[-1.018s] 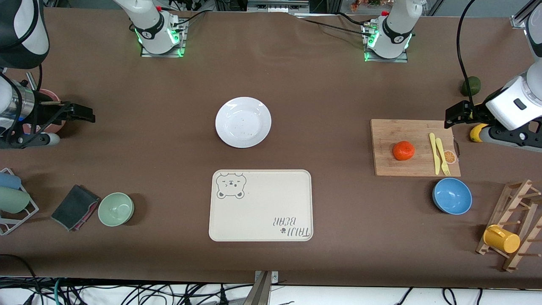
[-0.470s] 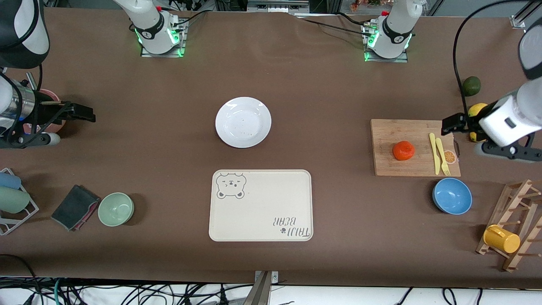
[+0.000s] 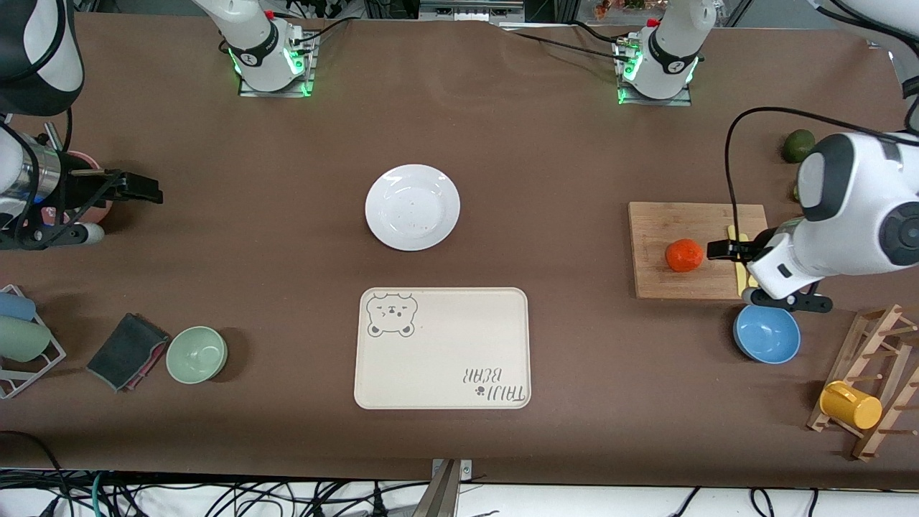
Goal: Place orange and plate with both arms
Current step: 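Lower the left gripper and grasp the orange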
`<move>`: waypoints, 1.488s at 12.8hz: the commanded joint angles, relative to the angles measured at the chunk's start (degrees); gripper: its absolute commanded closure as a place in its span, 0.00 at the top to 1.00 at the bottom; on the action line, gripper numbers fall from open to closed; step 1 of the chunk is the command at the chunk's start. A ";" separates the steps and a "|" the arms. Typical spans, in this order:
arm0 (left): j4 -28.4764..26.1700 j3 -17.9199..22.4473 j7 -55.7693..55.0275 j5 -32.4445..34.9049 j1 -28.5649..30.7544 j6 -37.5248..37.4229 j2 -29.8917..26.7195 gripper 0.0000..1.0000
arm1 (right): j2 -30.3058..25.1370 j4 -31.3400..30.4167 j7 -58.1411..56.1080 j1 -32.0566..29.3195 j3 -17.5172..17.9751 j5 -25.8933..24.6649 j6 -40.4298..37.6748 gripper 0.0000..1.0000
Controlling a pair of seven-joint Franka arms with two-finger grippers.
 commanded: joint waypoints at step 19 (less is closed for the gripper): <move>-21.69 -2.51 -9.80 2.29 -2.81 31.11 -0.11 0.00 | -0.11 0.86 0.60 -0.16 0.17 0.39 -2.16 1.00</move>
